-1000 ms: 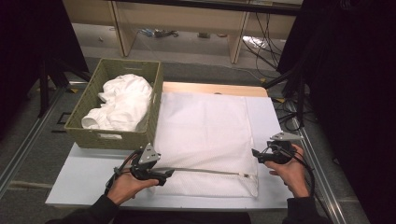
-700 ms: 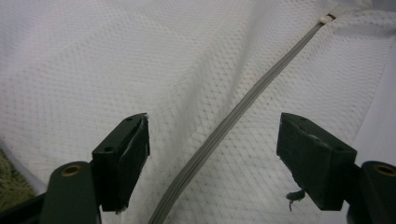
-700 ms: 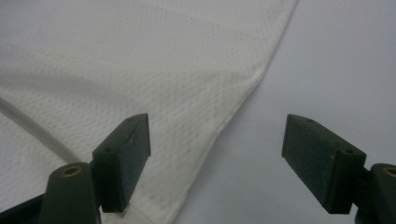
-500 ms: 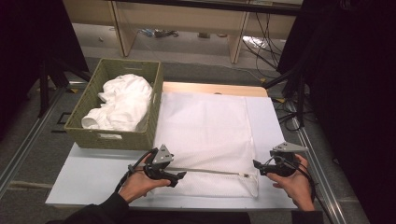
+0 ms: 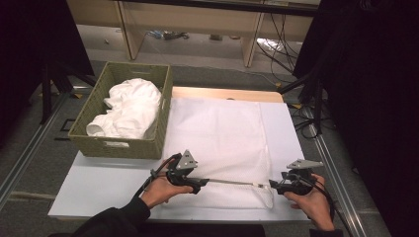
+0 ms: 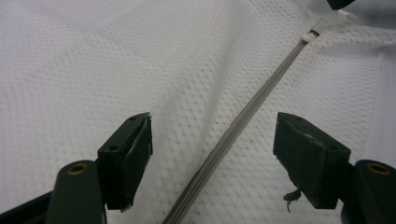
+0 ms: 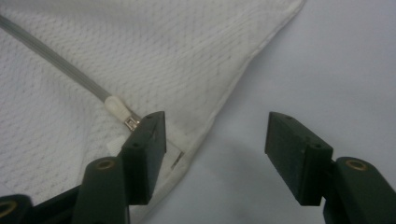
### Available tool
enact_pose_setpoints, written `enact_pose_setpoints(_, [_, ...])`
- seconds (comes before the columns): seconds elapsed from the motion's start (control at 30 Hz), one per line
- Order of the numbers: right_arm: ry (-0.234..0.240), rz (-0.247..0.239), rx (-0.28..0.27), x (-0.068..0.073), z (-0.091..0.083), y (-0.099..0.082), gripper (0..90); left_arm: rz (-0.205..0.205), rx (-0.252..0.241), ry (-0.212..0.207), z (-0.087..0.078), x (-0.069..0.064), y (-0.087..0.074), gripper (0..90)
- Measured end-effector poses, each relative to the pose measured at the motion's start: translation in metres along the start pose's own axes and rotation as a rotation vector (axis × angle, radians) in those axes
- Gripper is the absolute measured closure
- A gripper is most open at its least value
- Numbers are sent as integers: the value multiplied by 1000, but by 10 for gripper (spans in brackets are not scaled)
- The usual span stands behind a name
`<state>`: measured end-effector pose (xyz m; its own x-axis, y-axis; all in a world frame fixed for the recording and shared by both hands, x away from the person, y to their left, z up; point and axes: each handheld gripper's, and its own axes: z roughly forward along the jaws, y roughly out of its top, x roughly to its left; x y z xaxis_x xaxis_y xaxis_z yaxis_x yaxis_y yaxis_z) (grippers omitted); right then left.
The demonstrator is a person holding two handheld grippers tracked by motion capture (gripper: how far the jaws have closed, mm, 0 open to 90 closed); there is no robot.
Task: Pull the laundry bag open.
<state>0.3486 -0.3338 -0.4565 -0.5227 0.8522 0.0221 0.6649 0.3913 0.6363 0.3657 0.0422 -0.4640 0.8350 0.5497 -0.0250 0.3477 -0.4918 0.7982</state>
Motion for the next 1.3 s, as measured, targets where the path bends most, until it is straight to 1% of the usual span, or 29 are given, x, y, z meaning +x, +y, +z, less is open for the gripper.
enact_pose_setpoints(0.07, [10,-5,3,3,6,-1,425,-2,9,-3,4,-1,1,283])
enact_pose_setpoints(0.1, [33,48,42,9,6,-1,435,13,7,-7,6,0,2,283])
enact_pose_setpoints(0.13, [36,-5,41,7,8,-1,439,-6,4,-7,8,-2,2,285])
enact_pose_setpoints(0.17, [45,10,63,11,9,0,443,4,6,-5,10,-1,4,286])
enact_pose_setpoints(0.2, [45,5,63,13,11,0,447,4,7,-11,12,-1,4,288])
enact_pose_setpoints(0.23, [53,2,90,14,10,1,448,0,9,-4,12,-2,4,295])
enact_pose_setpoints(0.33, [46,-6,95,16,15,0,451,-2,14,-14,16,-3,5,307])
enact_pose_setpoints(0.37, [43,-36,99,16,18,-1,441,12,14,-18,17,-3,6,307])
enact_pose_setpoints(0.43, [41,-39,121,19,17,1,440,10,7,-36,19,-5,7,314])
enact_pose_setpoints(0.47, [35,-63,116,18,18,1,445,29,11,-35,20,-5,8,317])
enact_pose_setpoints(0.5, [31,-45,110,20,19,1,456,5,-7,-42,22,-7,9,317])
enact_pose_setpoints(0.53, [32,-76,123,19,18,2,475,44,5,-44,22,-5,10,317])
enact_pose_setpoints(0.6, [30,-97,114,22,19,2,523,7,-9,-47,26,-8,11,317])
enact_pose_setpoints(0.63, [36,-88,125,24,19,3,552,22,7,-59,27,-7,12,317])
enact_pose_setpoints(0.7, [43,-98,138,25,18,4,594,9,2,-67,30,-9,14,290])
enact_pose_setpoints(0.73, [43,-108,139,24,19,4,611,-14,-9,-78,33,-10,15,265])
enact_pose_setpoints(0.8, [51,-94,147,26,19,5,662,-7,-15,-100,38,-12,18,268])
enact_pose_setpoints(0.83, [58,-109,141,26,19,5,697,9,-4,-92,39,-13,20,270])
enact_pose_setpoints(0.9, [77,-142,120,25,20,5,812,9,-8,-109,44,-17,22,270])
enact_pose_setpoints(0.93, [85,-142,108,27,21,4,836,13,-7,-120,47,-19,23,272])
enact_pose_setpoints(0.97, [94,-161,123,26,20,5,839,16,-4,-131,49,-22,24,279])
enact_pose_setpoints(1.03, [94,-131,110,27,19,4,842,28,10,-148,53,-26,27,297])
enact_pose_setpoints(1.07, [99,-155,110,25,18,5,842,31,15,-165,56,-29,29,312])
enact_pose_setpoints(1.1, [97,-146,107,26,17,5,842,31,17,-176,58,-32,30,328])
enact_pose_setpoints(1.13, [97,-126,98,27,15,6,842,26,20,-193,61,-36,32,339])
enact_pose_setpoints(1.17, [97,-157,86,25,11,8,842,40,32,-205,63,-38,34,353])
enact_pose_setpoints(1.2, [89,-141,69,27,8,9,842,31,28,-220,66,-42,35,365])
enact_pose_setpoints(1.27, [83,-162,33,27,1,12,842,29,31,-245,70,-47,39,389])
enact_pose_setpoints(1.3, [82,-154,30,28,-3,12,842,32,32,-256,72,-49,41,420])
